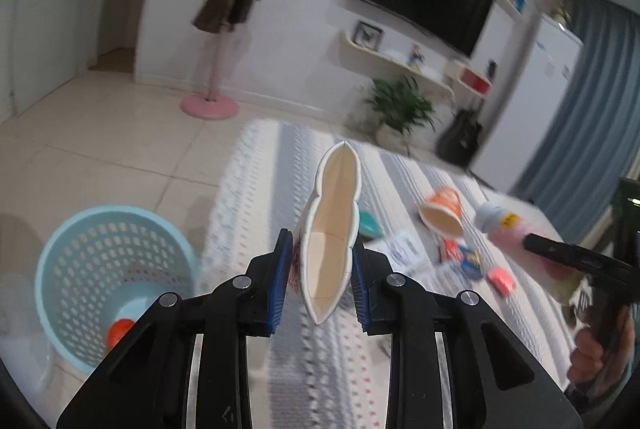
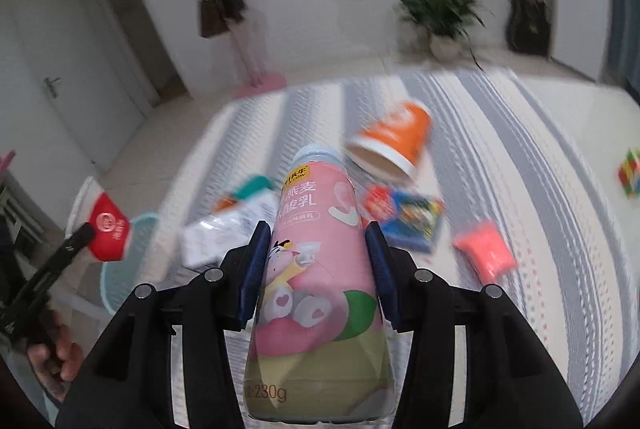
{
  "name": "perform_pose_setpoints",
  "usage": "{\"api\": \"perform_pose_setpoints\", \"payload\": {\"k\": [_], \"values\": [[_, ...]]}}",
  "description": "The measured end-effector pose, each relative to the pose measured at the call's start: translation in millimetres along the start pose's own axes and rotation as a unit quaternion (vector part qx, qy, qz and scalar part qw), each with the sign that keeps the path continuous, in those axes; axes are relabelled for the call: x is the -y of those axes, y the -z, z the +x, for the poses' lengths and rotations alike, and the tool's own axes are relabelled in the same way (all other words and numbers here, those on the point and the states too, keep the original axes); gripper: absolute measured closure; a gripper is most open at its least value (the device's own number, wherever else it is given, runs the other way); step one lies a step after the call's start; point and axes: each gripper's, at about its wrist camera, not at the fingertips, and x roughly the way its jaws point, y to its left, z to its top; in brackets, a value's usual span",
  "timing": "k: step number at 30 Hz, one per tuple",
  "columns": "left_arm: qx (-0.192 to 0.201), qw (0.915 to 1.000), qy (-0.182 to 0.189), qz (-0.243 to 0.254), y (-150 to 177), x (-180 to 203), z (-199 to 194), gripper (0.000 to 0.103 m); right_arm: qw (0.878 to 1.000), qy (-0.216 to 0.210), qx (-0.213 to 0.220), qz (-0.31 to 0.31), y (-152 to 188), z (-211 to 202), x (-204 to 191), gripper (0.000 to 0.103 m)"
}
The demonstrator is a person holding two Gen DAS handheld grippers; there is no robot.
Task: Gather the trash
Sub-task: 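Carry the cup and yogurt bottle to the blue basket and release both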
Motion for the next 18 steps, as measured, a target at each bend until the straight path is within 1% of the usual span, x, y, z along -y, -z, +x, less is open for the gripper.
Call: {"api": "perform_pose_setpoints", "payload": {"k": [2,3,6,10,12,14,15,18], "values": [[0.012,0.9997,-0.011,-0.016,-6.5,-13.3,-7.5,0.077,0.999,-0.021,0.016,-0.024,-9.3,-9.5,-28.1,0.058],[0.020,0.9993,-0.024,-0.020,-11.0,-21.9,-12.7,0.077,0.999,-0.031,0.024,-0.037,-13.4,-12.3,-43.4,0.058],[0.041,0.9970,-0.053,-0.039,-19.7,-43.3,-27.1,0.077,0.996,-0.046,0.034,-0.068,-22.7,-13.2,-81.8,0.058],[0.061,0.9908,-0.091,-0.080,-23.5,-73.8,-48.9,0.077,0.991,-0.082,0.034,-0.100,-27.3,-2.6,-139.6,0.058],[0.067,0.9862,-0.113,-0.101,-22.9,-88.9,-57.6,0.077,0.989,-0.091,0.033,-0.116,-26.9,4.9,-165.7,0.058],[0.062,0.9804,-0.145,-0.118,-21.1,-104.4,-61.2,0.076,0.986,-0.101,0.025,-0.132,-24.7,17.2,-194.8,0.058],[0.056,0.9783,-0.155,-0.125,-19.6,-113.3,-60.5,0.076,0.985,-0.103,0.023,-0.140,-23.1,23.4,-207.3,0.058],[0.030,0.9733,-0.167,-0.154,-13.4,-139.9,-52.4,0.076,0.980,-0.110,0.006,-0.164,-13.5,50.3,-248.6,0.058]]}}
